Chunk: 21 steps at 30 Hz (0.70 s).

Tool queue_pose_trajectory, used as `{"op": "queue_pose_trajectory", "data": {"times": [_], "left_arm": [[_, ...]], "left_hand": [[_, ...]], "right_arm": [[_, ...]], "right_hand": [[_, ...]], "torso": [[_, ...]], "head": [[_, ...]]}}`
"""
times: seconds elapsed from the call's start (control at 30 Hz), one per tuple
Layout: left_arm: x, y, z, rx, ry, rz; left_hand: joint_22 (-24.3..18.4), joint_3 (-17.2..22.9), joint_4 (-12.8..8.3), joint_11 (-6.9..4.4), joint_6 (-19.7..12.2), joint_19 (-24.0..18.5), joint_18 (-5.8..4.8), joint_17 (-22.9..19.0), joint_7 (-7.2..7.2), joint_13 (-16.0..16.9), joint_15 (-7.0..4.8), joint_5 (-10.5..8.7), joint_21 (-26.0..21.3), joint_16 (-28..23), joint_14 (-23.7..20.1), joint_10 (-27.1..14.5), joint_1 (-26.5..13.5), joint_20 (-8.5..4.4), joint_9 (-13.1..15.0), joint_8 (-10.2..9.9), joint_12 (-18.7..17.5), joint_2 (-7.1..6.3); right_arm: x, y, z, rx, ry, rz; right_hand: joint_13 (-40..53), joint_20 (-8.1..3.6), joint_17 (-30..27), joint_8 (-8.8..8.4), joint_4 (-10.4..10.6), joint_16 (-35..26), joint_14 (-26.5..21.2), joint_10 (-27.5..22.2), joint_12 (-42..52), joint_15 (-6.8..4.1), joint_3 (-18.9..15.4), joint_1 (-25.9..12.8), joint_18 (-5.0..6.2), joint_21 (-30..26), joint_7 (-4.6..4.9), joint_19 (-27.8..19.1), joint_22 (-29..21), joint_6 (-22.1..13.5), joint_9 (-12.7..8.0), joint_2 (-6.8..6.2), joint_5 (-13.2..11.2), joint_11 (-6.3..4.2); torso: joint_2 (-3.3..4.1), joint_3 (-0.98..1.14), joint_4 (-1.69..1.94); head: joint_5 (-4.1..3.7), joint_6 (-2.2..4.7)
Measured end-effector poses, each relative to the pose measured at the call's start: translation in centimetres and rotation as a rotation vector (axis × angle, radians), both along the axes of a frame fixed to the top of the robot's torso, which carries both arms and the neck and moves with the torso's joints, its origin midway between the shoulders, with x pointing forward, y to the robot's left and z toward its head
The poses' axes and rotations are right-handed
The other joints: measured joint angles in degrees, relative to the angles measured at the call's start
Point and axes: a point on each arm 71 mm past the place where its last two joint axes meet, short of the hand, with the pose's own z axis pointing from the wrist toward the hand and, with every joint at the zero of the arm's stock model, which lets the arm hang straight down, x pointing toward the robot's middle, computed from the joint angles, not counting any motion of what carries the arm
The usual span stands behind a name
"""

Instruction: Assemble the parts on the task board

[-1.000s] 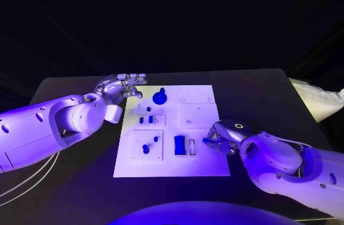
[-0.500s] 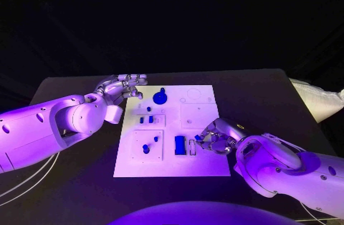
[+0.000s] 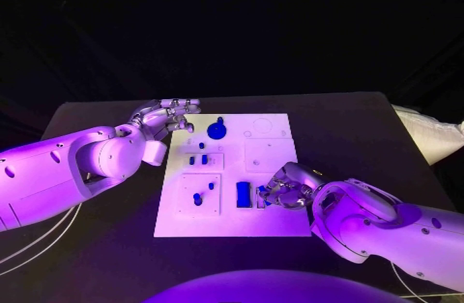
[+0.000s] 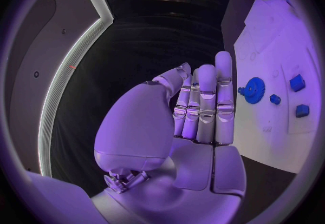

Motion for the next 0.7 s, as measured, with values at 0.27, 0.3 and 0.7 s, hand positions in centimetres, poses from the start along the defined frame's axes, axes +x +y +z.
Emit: {"op": "queue_pose_trajectory", "data": {"times": [0.27, 0.3, 0.7], "left_arm": [[-0.03, -0.03, 0.01, -0.001, 0.0, -0.003], [-0.03, -0.03, 0.01, -0.001, 0.0, -0.003], [-0.11, -0.11, 0.05, -0.004, 0.0, -0.012]], "left_hand": [[0.0, 0.0, 0.0, 0.0, -0.16, 0.0, 0.0, 0.0, 0.16, 0.0, 0.01, 0.0, 0.0, 0.0, -0.01, 0.0, 0.0, 0.0, 0.0, 0.0, 0.0, 0.0], [0.0, 0.0, 0.0, 0.0, -0.22, 0.0, 0.0, 0.0, 0.21, 0.0, 0.01, 0.0, 0.0, 0.0, -0.01, 0.0, 0.0, 0.0, 0.0, 0.0, 0.0, 0.0], [0.0, 0.0, 0.0, 0.0, -0.22, 0.0, 0.0, -0.1, 0.21, -0.05, 0.21, 0.0, 0.0, 0.0, -0.21, 0.0, 0.0, 0.0, 0.0, 0.0, 0.23, 0.0]], "right_arm": [[0.1, 0.22, -0.33, -0.026, 0.018, 0.022], [0.11, 0.22, -0.35, -0.028, 0.019, 0.023], [0.24, 0.36, -0.38, -0.047, 0.003, 0.033]], "right_hand": [[0.69, 0.0, -0.01, 0.37, -0.16, 0.22, 0.0, 0.6, 0.96, 0.01, -0.18, -0.35, 0.0, 0.01, -0.44, 0.0, 0.05, 0.47, 0.2, 0.26, -0.01, -0.2], [0.76, 0.0, -0.01, 0.37, -0.16, 0.22, 0.0, 0.7, 0.96, 0.01, -0.18, -0.35, 0.0, 0.01, -0.39, 0.0, 0.05, 0.61, 0.29, 0.26, -0.01, -0.29], [1.8, -0.2, -0.01, 0.92, 0.15, 0.22, -0.19, 1.57, 2.53, -0.18, -0.82, -2.03, 0.0, 0.5, -0.75, 0.2, 0.04, 1.17, 0.94, 1.18, -1.34, -0.41]], "torso": [[-0.01, 0.01, 0.02], [-0.01, 0.02, 0.02], [-0.02, 0.03, 0.03]], "head": [[0.01, -0.14], [0.03, -0.14], [0.07, -0.07]]}}
